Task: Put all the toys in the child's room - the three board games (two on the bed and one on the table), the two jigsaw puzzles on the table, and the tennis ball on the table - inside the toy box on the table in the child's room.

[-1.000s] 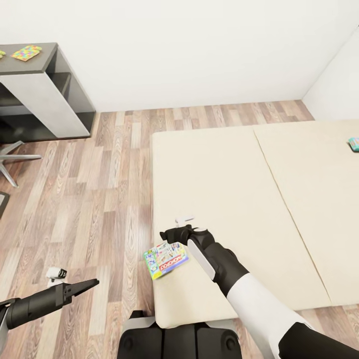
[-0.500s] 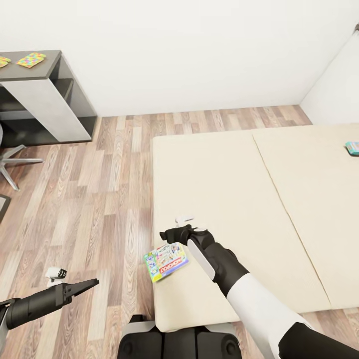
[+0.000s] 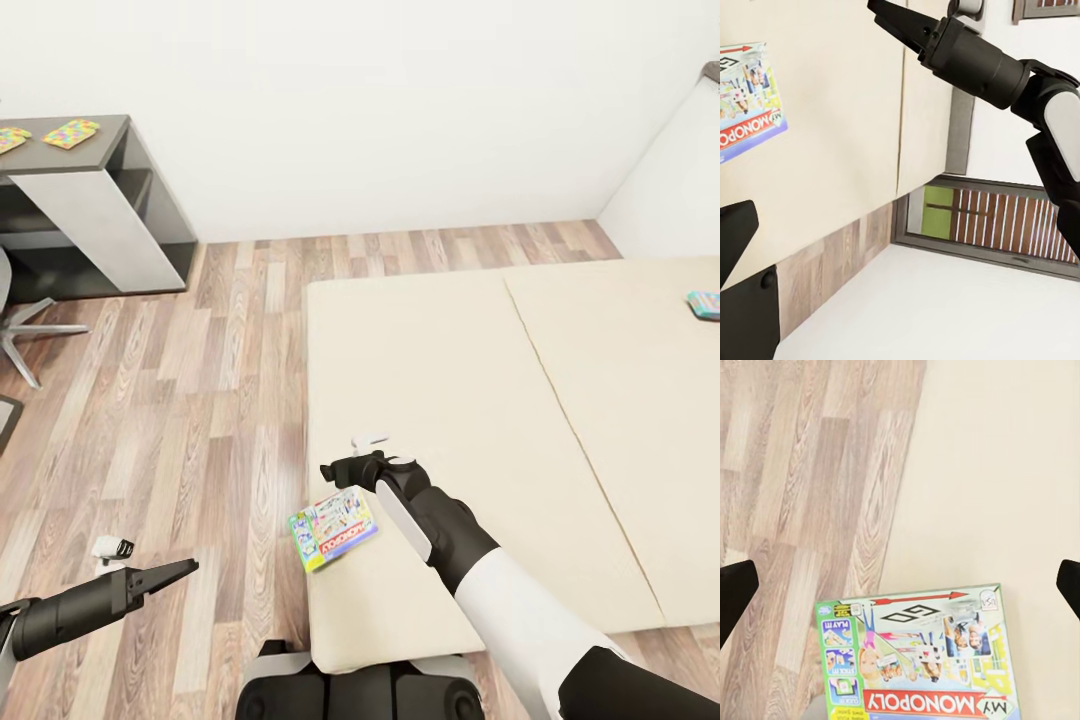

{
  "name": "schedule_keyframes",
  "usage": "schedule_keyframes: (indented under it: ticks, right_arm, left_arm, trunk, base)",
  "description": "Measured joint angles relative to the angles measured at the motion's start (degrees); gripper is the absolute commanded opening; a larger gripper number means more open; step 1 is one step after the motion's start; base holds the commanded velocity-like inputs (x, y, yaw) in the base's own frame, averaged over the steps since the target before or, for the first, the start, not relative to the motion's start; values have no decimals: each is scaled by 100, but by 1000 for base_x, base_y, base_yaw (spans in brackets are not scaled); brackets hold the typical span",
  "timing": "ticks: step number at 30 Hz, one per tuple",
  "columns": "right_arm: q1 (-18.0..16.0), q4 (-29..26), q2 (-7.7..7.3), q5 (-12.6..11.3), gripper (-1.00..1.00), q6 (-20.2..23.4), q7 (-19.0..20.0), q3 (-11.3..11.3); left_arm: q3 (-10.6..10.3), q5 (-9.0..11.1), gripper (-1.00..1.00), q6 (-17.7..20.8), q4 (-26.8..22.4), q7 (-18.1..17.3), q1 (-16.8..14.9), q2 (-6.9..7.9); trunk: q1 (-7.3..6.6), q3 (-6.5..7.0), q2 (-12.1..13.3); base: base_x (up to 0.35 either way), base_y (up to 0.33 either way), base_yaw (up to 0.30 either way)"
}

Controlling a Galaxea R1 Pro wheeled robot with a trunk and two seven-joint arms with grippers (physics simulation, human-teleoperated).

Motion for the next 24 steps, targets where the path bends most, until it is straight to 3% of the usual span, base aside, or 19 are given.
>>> schedule_keyframes:
  ticks: [24]
  right_arm:
    - [0, 0, 0, 0, 100, 0, -4, 0]
  left_arm:
    - [6, 0, 100, -6, 0, -10, 0, 8]
  trunk:
    - [0, 221, 0]
  base:
    - [0, 0, 0]
